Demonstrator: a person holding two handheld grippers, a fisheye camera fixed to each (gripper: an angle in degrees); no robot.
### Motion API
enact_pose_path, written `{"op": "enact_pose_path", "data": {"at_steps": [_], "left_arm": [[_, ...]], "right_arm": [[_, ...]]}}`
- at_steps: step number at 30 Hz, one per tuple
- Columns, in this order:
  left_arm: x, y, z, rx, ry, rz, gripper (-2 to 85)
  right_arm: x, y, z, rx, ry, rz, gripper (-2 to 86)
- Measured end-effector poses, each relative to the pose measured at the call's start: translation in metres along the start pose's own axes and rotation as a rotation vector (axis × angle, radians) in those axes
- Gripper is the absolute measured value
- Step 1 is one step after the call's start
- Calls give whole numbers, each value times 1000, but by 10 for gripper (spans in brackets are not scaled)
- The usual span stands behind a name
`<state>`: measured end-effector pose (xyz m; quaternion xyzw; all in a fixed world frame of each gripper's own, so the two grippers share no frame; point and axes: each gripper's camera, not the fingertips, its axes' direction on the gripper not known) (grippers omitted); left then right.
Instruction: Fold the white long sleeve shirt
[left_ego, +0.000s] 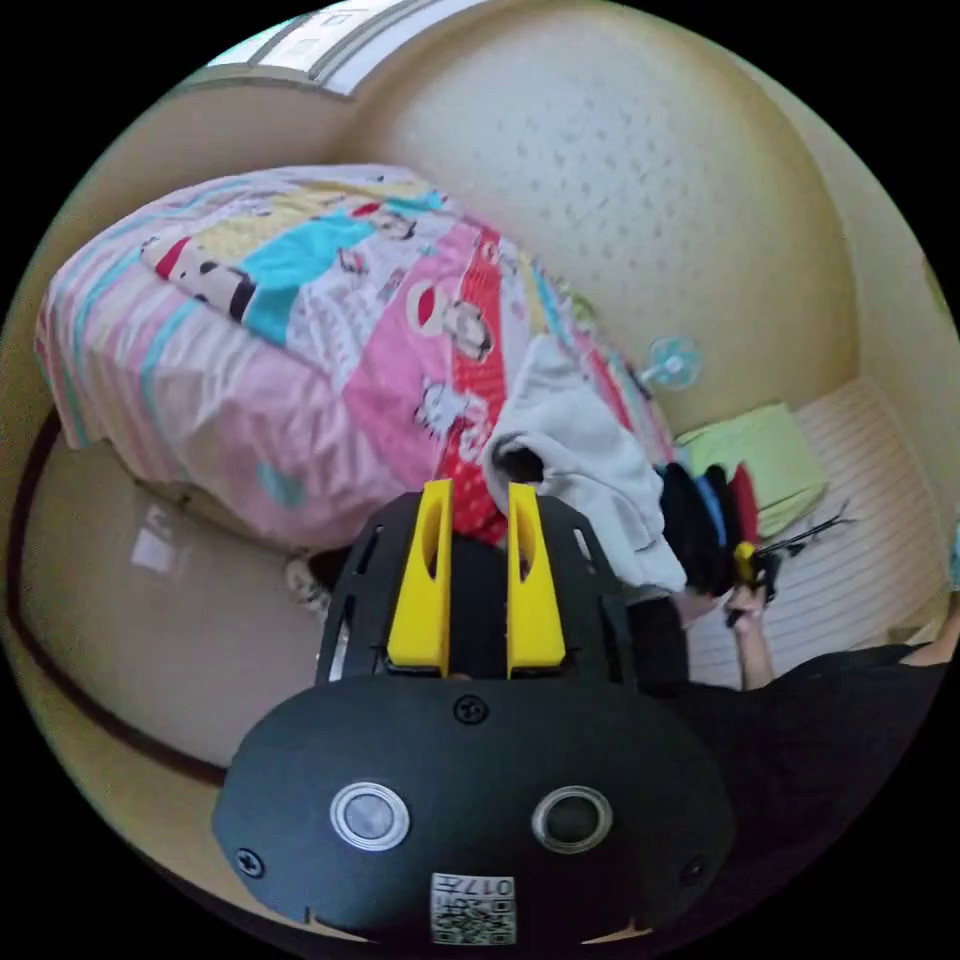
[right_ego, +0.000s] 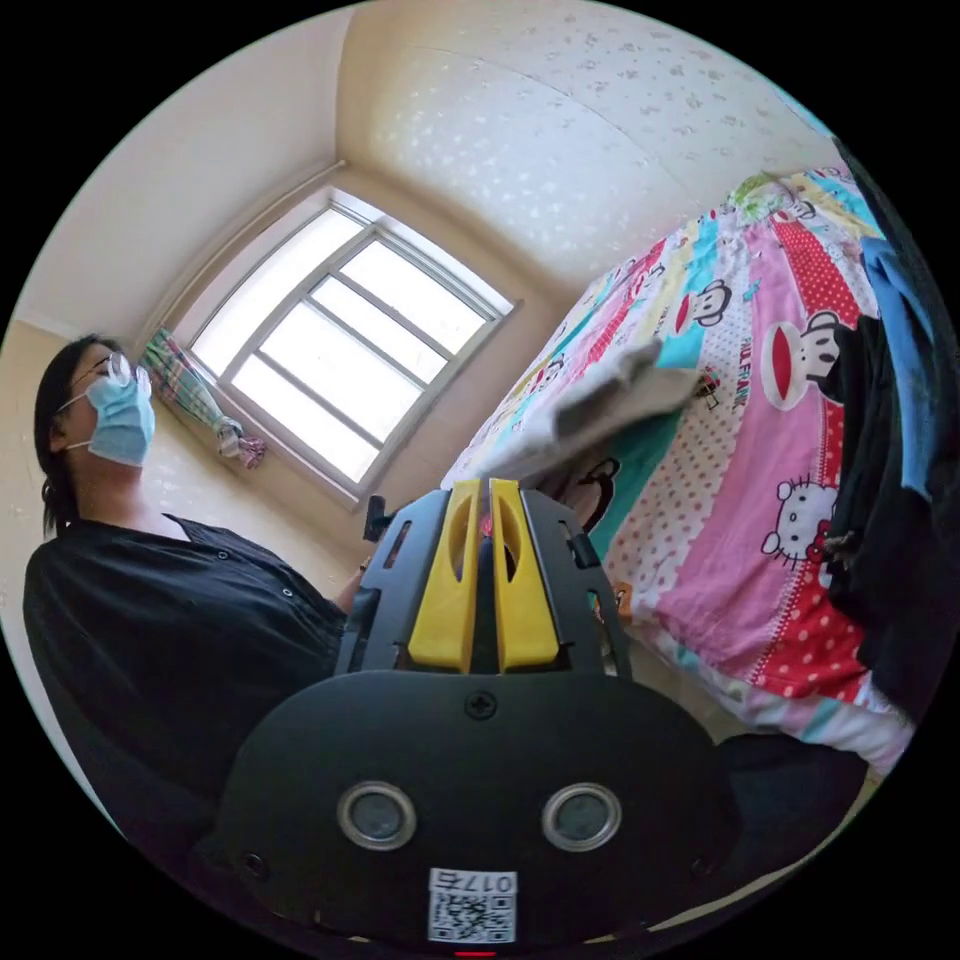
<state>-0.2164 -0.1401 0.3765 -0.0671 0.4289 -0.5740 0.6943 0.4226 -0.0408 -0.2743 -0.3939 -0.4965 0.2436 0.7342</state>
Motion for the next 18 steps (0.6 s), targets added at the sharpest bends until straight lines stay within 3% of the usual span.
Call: {"op": "enact_pose_path", "data": {"at_steps": [2,3,8,10,13,16,18], "left_arm": [[15,35,32,-252,-244,42,112],[23,39,38,-285,-262,64,115],[156,36,80,-300,17,403,119],[203,38,112,-344,14,545,119],[256,60,185,-512,-104,736,129],[263,97,242,-671,-370,819,117],[259,114,249,-668,-450,856,78]], "right_arm": [[9,7,2,-6,-14,19,17],[14,13,2,-9,-22,29,18],[31,39,1,-10,-30,59,18],[36,51,1,-7,-32,69,17],[40,73,-2,12,-48,80,15],[44,98,-7,39,-65,90,13],[49,118,-10,47,-70,95,10]]}}
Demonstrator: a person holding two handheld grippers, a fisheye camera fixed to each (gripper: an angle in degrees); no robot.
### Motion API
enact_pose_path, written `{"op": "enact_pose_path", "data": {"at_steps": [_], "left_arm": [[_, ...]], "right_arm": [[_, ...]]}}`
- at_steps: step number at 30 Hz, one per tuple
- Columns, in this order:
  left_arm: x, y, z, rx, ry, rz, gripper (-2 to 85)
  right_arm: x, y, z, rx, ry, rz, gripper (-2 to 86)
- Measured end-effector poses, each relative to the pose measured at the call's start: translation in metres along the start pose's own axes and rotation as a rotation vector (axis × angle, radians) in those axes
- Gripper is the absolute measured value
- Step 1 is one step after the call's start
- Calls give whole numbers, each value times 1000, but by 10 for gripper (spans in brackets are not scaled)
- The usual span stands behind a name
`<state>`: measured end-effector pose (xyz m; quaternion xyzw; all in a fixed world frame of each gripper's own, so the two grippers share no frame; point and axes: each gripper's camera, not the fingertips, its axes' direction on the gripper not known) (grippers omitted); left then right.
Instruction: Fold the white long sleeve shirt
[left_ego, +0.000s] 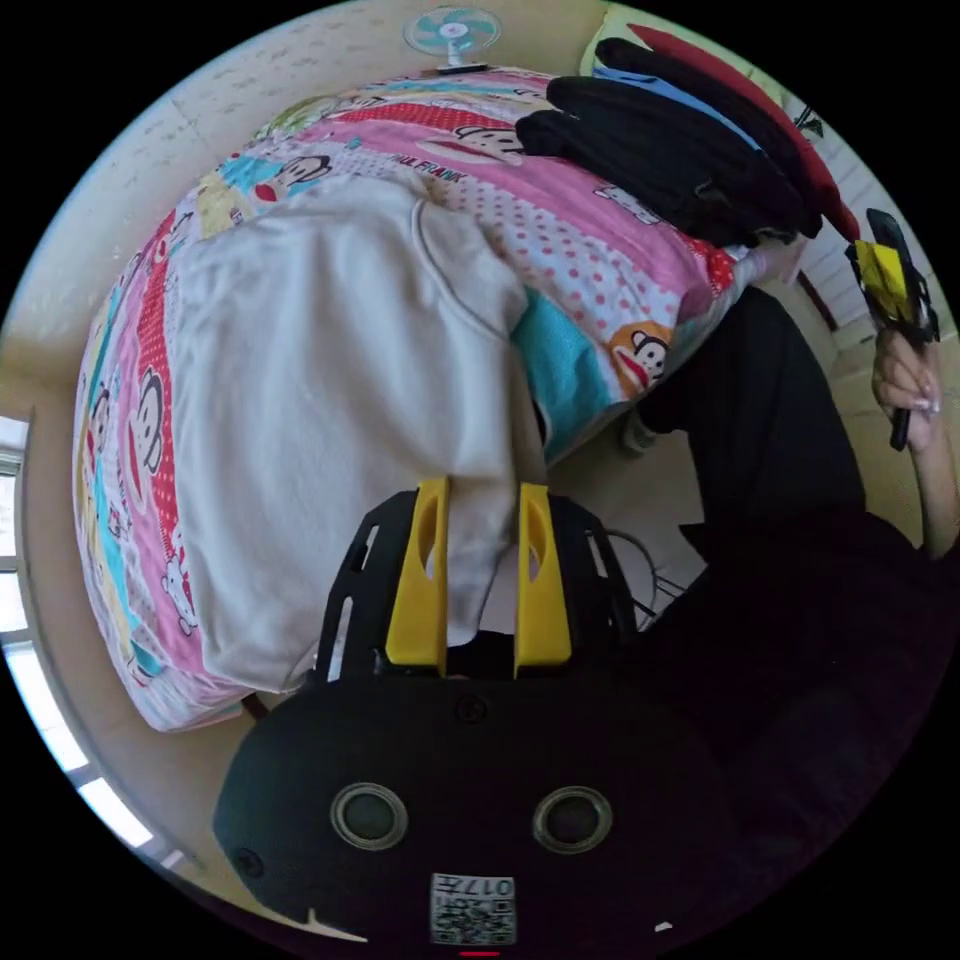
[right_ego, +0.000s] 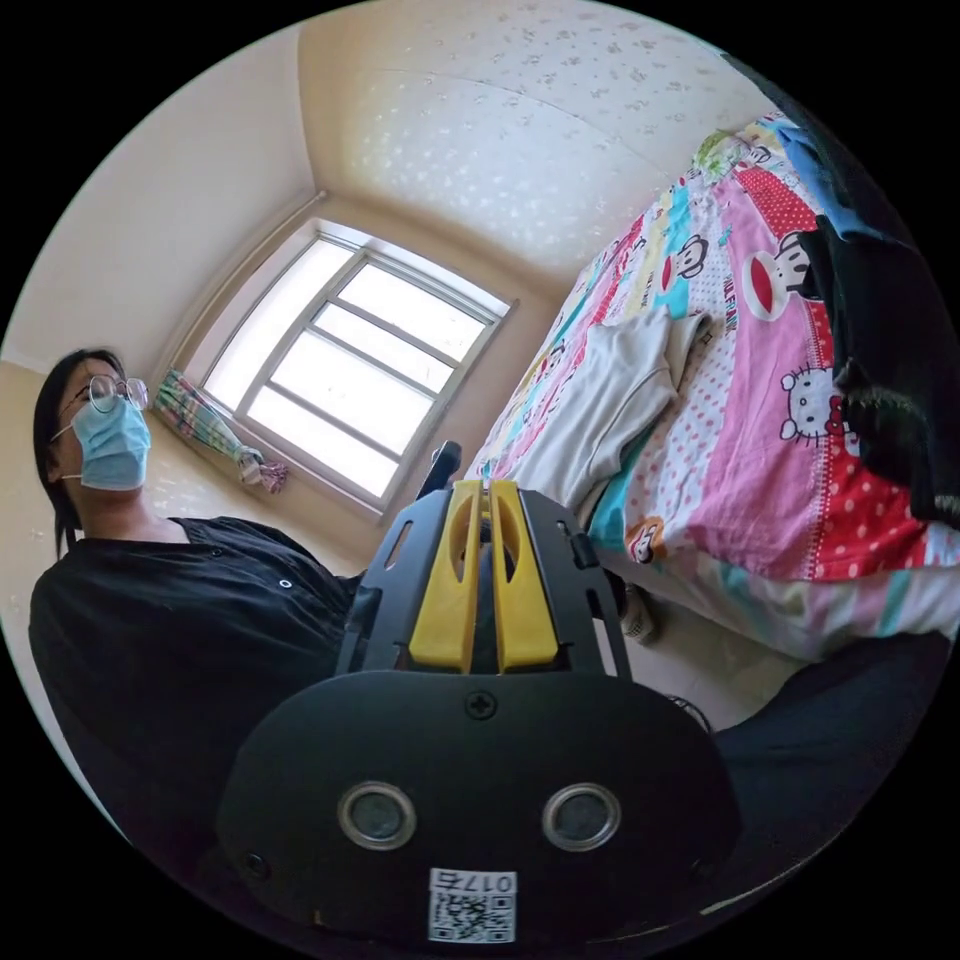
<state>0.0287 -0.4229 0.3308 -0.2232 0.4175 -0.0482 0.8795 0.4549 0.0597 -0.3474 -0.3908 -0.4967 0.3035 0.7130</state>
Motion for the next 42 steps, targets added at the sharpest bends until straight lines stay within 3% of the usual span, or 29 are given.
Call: {"op": "enact_pose_path", "data": {"at_steps": [3,6,8,11,15,17,21,24,27,30,32,34,36,38,39,42], "left_arm": [[4,14,-9,11,-64,-13,20],[-21,44,-67,188,110,-133,5],[-54,84,-144,454,263,-241,0],[-83,141,-237,778,330,-281,-4],[-102,191,-312,1006,318,-256,-5],[-107,211,-339,1086,352,-220,-5],[-109,232,-355,1134,377,-235,-6],[-113,249,-359,1115,386,-277,-6],[-121,278,-362,1120,365,-317,-7],[-128,297,-369,1140,368,-317,-7],[-129,300,-375,1145,396,-281,-8],[-129,303,-381,1150,402,-270,-9],[-132,315,-388,1200,424,-253,-9],[-145,356,-411,1435,612,-98,-9],[-148,364,-419,1437,620,-106,-9],[-146,394,-451,1351,267,-260,-6]], "right_arm": [[7,18,3,-44,76,-12,8],[2,20,20,-104,272,-110,8],[-9,17,34,-99,407,-230,9],[-16,10,50,33,556,-375,19],[-13,0,84,208,517,-734,77],[-7,-7,113,207,506,-825,106],[9,-3,208,17,513,-951,131],[6,17,229,207,675,-907,141],[0,33,204,387,515,-860,141],[10,47,225,199,346,-968,136],[20,54,258,161,450,-948,138],[23,60,286,199,430,-961,120],[13,50,319,106,380,-993,54],[-1,39,335,60,459,-1022,29],[-10,31,333,110,466,-996,22],[-23,25,330,124,275,-958,21]]}}
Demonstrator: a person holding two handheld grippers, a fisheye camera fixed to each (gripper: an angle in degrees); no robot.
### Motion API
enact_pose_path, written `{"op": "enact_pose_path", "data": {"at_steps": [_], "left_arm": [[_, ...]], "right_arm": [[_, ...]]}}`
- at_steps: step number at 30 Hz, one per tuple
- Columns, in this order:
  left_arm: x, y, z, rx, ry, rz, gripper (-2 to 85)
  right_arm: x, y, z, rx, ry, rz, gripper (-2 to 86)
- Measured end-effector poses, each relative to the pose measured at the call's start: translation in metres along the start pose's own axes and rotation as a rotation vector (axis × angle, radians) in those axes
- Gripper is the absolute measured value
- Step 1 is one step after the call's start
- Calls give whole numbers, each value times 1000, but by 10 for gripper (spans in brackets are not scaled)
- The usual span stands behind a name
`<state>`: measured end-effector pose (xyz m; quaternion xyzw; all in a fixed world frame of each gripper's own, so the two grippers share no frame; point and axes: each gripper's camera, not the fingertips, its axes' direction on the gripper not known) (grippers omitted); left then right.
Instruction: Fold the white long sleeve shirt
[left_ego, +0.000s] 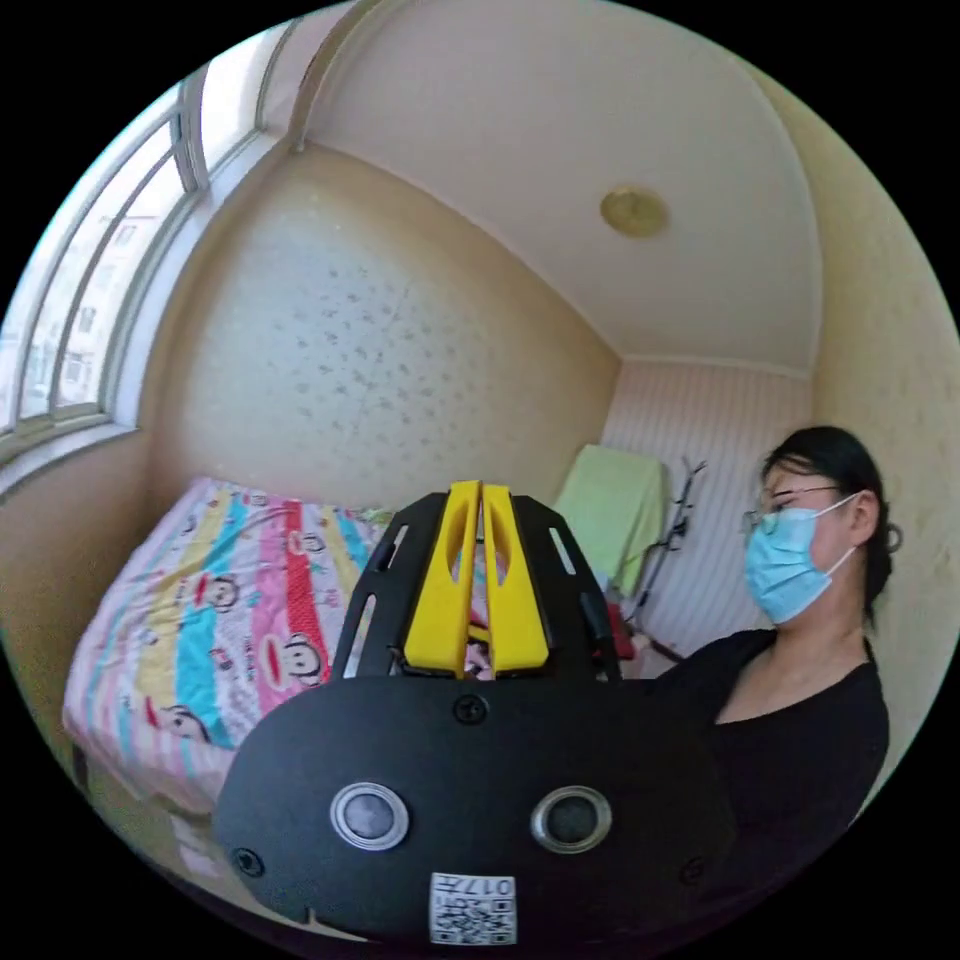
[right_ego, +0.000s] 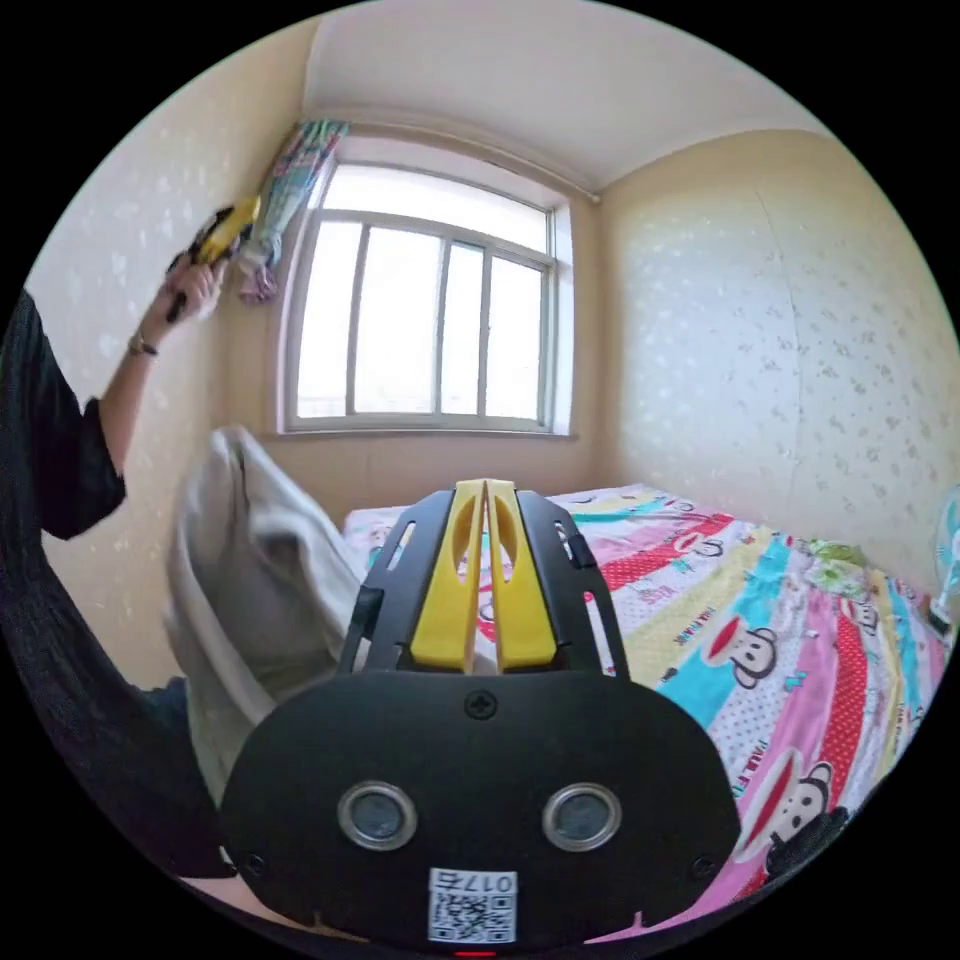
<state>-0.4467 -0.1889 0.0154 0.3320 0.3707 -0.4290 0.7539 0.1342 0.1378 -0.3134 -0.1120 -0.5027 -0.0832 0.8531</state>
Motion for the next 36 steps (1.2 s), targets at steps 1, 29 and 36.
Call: {"op": "enact_pose_path", "data": {"at_steps": [1,29,36], "left_arm": [[-2,3,1,-69,-174,-5,-2],[-93,284,141,-630,-425,-885,43],[-48,240,120,-631,-492,-779,35]], "right_arm": [[-3,2,4,-19,-16,-4,22],[-29,163,153,-816,-219,-473,152],[-46,136,199,-676,-178,-581,69]]}}
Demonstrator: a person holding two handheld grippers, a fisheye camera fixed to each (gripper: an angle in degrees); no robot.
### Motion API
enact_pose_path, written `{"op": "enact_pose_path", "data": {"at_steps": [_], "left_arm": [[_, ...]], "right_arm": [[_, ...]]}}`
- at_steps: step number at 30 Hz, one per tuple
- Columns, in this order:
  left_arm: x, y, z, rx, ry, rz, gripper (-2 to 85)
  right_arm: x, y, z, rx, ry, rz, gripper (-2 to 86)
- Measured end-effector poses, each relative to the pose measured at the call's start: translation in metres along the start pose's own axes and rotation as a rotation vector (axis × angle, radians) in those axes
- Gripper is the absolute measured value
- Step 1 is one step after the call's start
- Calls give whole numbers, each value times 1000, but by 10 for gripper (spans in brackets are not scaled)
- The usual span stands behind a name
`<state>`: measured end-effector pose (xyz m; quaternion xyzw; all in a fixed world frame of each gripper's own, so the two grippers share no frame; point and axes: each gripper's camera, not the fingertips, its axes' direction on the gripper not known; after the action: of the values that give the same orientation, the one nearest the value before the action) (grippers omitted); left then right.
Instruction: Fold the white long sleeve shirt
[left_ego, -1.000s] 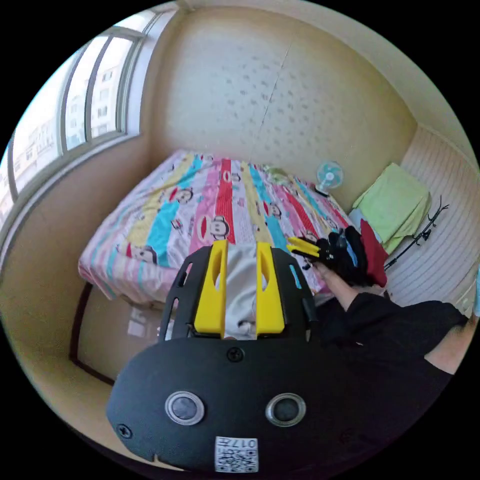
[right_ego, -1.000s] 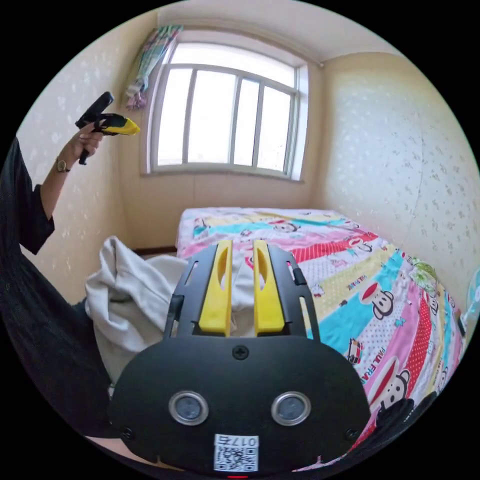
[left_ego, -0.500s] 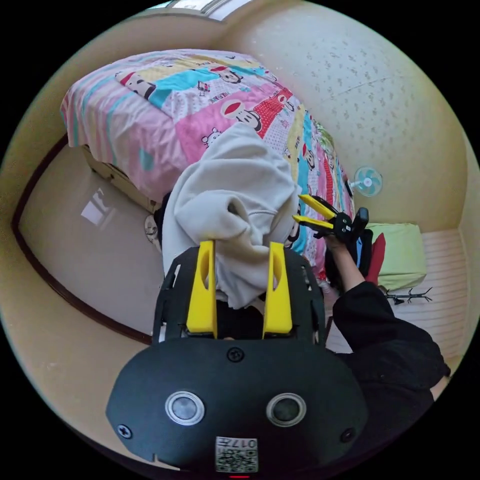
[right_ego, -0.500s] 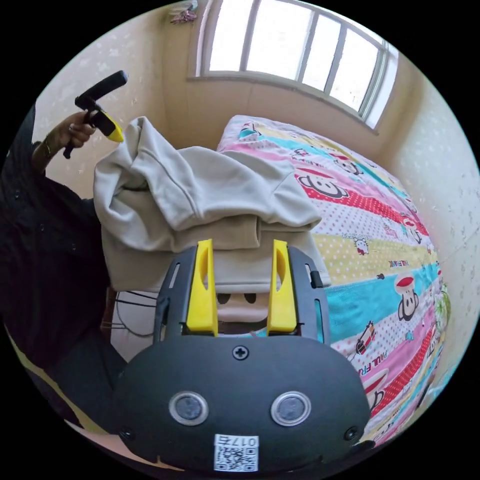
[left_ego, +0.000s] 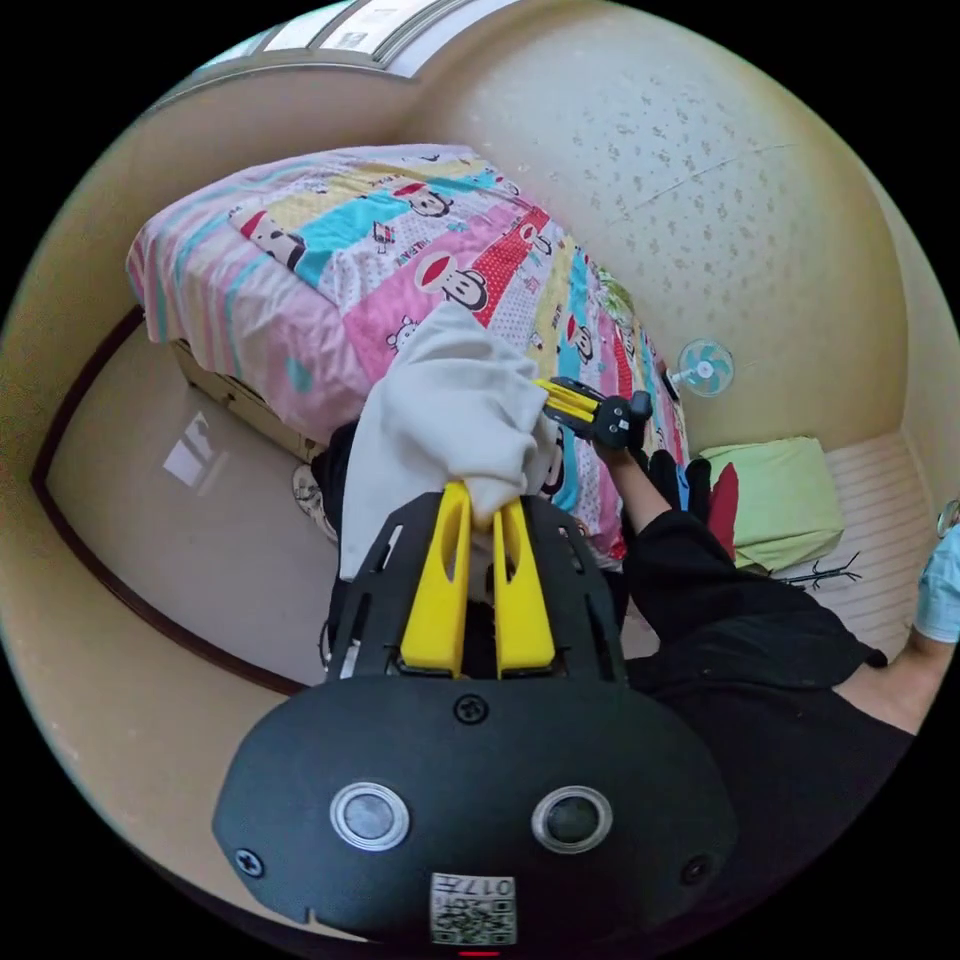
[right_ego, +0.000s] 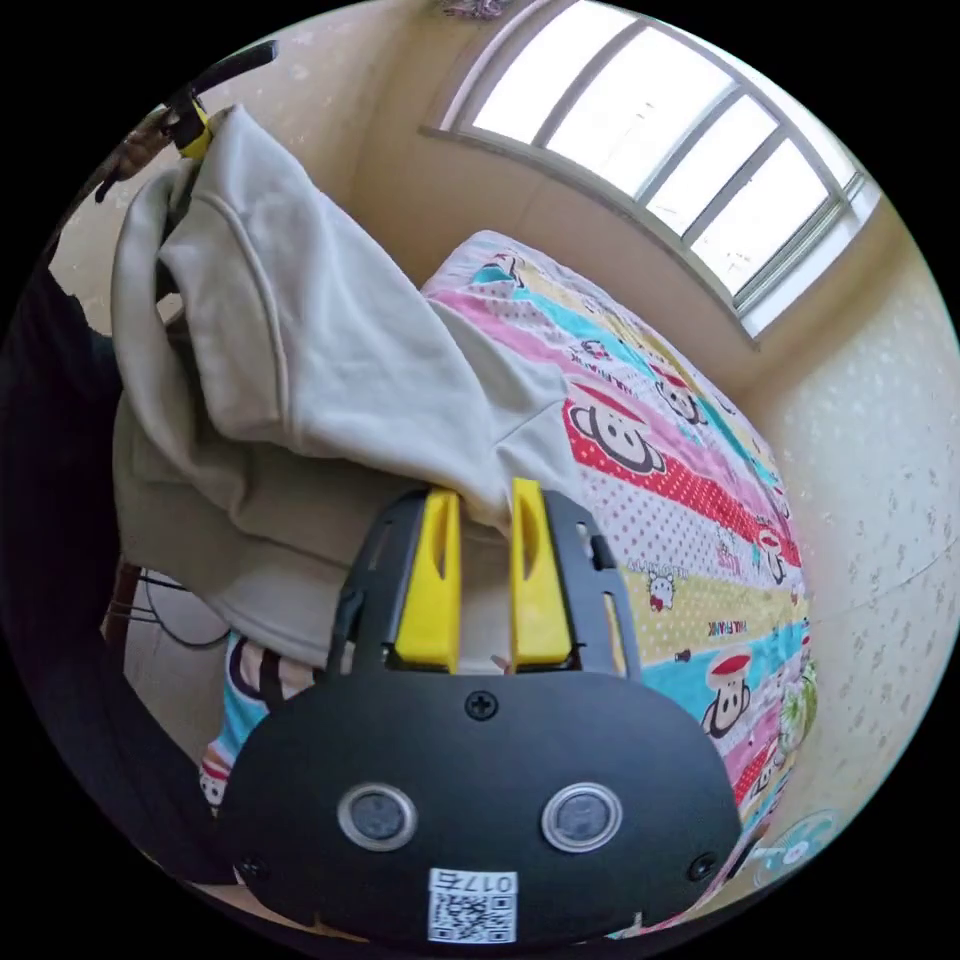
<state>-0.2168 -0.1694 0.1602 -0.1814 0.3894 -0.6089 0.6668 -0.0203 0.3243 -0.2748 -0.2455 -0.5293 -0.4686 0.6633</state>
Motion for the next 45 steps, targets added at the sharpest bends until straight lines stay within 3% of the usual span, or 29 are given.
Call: {"op": "enact_pose_path", "data": {"at_steps": [4,6,9,12,14,16,19,21,25,28,30,32,34,38,42,44,45], "left_arm": [[20,5,-54,100,-155,114,21],[28,12,-89,192,-258,167,15],[47,15,-142,339,-229,266,9],[98,25,-192,601,-327,431,7],[137,41,-230,858,-290,544,7],[159,45,-251,997,-222,601,7],[196,20,-276,1062,-135,693,7],[217,-14,-283,1031,-112,728,9],[268,-155,-253,780,-170,755,18],[293,-301,-169,528,-228,726,42],[291,-378,-95,402,-287,714,66],[248,-439,12,163,-425,551,88],[210,-443,77,50,-463,502,94],[109,-369,191,-125,-328,490,104],[50,-284,224,-152,-312,456,107],[26,-251,208,-60,-313,403,108],[21,-247,202,-42,-310,387,108]], "right_arm": [[42,-15,-60,179,190,319,48],[71,-21,-149,364,283,491,42],[67,-54,-276,500,492,447,42],[53,-76,-393,612,736,458,42],[47,-80,-456,672,816,461,41],[50,-86,-505,668,852,445,42],[79,-92,-560,618,863,444,42],[130,-90,-579,557,823,501,43],[252,-73,-562,394,696,622,45],[390,-43,-488,172,614,744,51],[486,18,-390,4,528,848,58],[523,90,-318,-133,359,1049,64],[516,155,-265,-149,258,1145,74],[416,277,-161,-131,-18,1246,127],[279,329,-103,-176,-256,1339,144],[247,315,-112,-227,-142,1254,102],[243,300,-115,-379,-112,1123,65]]}}
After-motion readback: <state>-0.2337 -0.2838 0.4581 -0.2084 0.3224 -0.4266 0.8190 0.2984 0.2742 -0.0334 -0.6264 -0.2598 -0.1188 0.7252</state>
